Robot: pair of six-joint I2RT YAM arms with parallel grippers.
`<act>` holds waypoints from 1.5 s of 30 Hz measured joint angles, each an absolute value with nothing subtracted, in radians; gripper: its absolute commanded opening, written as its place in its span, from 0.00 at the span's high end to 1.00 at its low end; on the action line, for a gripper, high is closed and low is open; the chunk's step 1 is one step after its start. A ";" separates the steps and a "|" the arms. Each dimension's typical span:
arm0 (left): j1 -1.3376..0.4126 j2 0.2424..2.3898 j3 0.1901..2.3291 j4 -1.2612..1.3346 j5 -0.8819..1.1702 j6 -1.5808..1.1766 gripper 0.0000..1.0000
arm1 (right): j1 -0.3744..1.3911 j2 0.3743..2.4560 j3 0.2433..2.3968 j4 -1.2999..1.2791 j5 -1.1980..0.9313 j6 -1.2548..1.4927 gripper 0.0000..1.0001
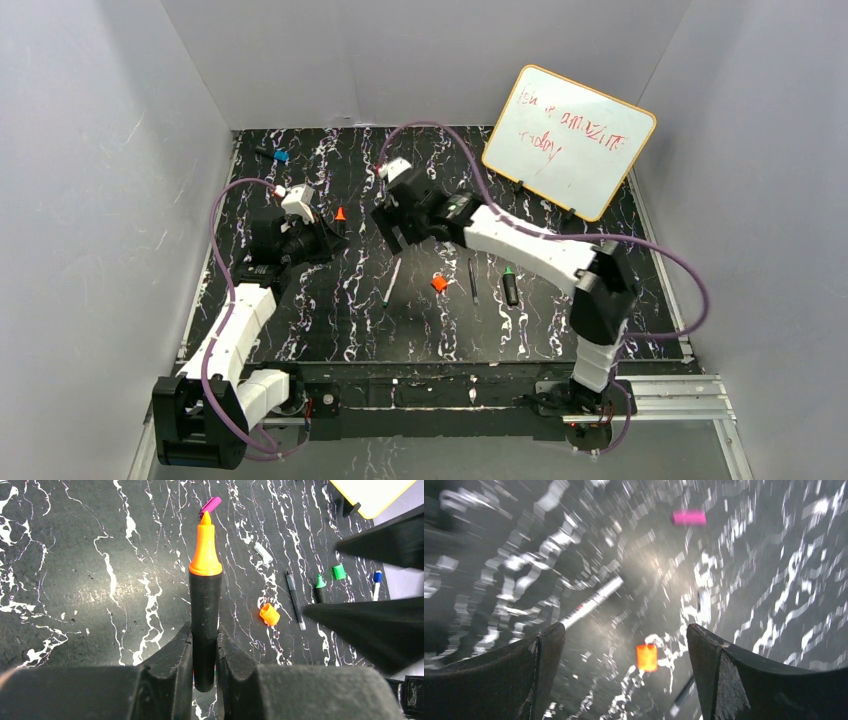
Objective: Insert the pens into the pen caps
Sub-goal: Insert the pen cap onto the pen.
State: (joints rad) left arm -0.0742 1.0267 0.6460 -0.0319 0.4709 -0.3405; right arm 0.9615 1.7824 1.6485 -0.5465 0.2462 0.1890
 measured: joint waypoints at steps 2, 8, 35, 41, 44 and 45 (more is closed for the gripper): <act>-0.074 1.027 0.646 -0.032 0.469 -0.340 1.00 | 0.974 1.847 1.636 -0.613 0.321 0.239 0.01; -0.075 1.026 0.646 -0.033 0.467 -0.340 1.00 | 0.954 1.891 1.487 -0.728 0.445 0.312 0.01; -0.078 1.026 0.646 -0.047 0.459 -0.340 1.00 | 0.808 1.837 1.360 -0.625 0.358 0.228 0.01; -0.078 1.026 0.646 -0.047 0.459 -0.339 1.00 | 0.813 1.843 1.358 -0.609 0.332 0.228 0.01; -0.078 1.026 0.646 -0.047 0.459 -0.339 1.00 | 0.813 1.857 1.358 -0.594 0.326 0.228 0.01; -0.078 1.026 0.646 -0.047 0.459 -0.339 1.00 | 0.813 1.863 1.358 -0.592 0.324 0.227 0.01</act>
